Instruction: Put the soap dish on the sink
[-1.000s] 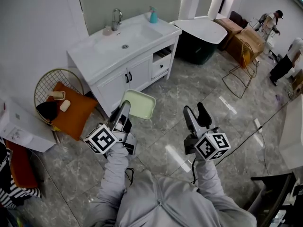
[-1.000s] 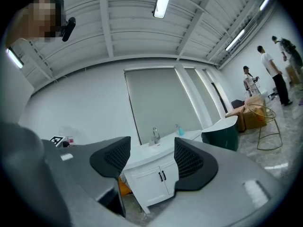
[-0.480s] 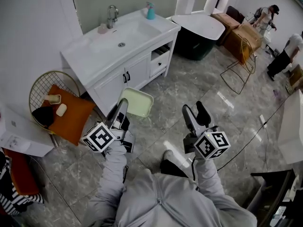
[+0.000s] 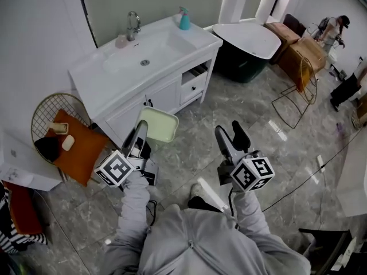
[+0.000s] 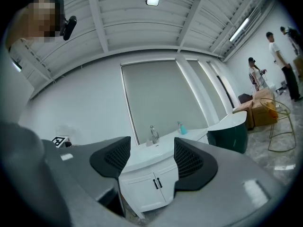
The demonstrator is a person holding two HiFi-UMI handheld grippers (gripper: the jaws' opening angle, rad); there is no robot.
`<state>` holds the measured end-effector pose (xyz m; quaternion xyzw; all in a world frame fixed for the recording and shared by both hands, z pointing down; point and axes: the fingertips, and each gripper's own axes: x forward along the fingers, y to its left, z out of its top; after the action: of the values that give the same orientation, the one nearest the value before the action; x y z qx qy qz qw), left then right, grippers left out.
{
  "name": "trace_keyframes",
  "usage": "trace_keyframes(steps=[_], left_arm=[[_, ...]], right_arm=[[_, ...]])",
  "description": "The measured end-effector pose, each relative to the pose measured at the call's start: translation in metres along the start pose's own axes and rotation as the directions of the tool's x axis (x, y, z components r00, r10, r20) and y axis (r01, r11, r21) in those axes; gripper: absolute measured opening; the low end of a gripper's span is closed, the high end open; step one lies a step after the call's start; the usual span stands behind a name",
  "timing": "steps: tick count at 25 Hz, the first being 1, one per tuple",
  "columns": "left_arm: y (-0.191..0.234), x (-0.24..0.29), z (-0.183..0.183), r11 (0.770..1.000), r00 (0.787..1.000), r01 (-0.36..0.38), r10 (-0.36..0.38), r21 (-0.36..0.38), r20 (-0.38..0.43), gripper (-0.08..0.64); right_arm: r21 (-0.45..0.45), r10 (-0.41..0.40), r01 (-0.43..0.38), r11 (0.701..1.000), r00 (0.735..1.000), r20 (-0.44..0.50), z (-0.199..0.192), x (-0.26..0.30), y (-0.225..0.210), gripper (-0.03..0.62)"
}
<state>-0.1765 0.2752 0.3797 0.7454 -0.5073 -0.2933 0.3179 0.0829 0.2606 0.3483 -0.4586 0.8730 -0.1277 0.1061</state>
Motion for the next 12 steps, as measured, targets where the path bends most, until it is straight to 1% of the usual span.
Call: trace_keyframes(steps=[3, 7, 12], left_arm=[[-0.002, 0.037, 0.0, 1.0, 1.0, -0.015, 0.015, 0.006, 0.024, 0.103], [-0.007, 0.083, -0.004, 0.999, 0.999, -0.031, 0.03, 0.032, 0.034, 0.1], [-0.025, 0.132, -0.012, 1.0, 0.998, -0.005, 0.003, 0.03, 0.055, 0.095]], right_arm=[[0.006, 0.025, -0.025, 1.0, 1.0, -0.004, 0.012, 0.026, -0.031, 0.276], [0.023, 0.043, -0.043, 0.999, 0.999, 0.006, 0.027, 0.051, -0.072, 0.276], [0.032, 0.047, -0.047, 0.998, 0.999, 0.006, 0.042, 0.066, -0.119, 0.276]])
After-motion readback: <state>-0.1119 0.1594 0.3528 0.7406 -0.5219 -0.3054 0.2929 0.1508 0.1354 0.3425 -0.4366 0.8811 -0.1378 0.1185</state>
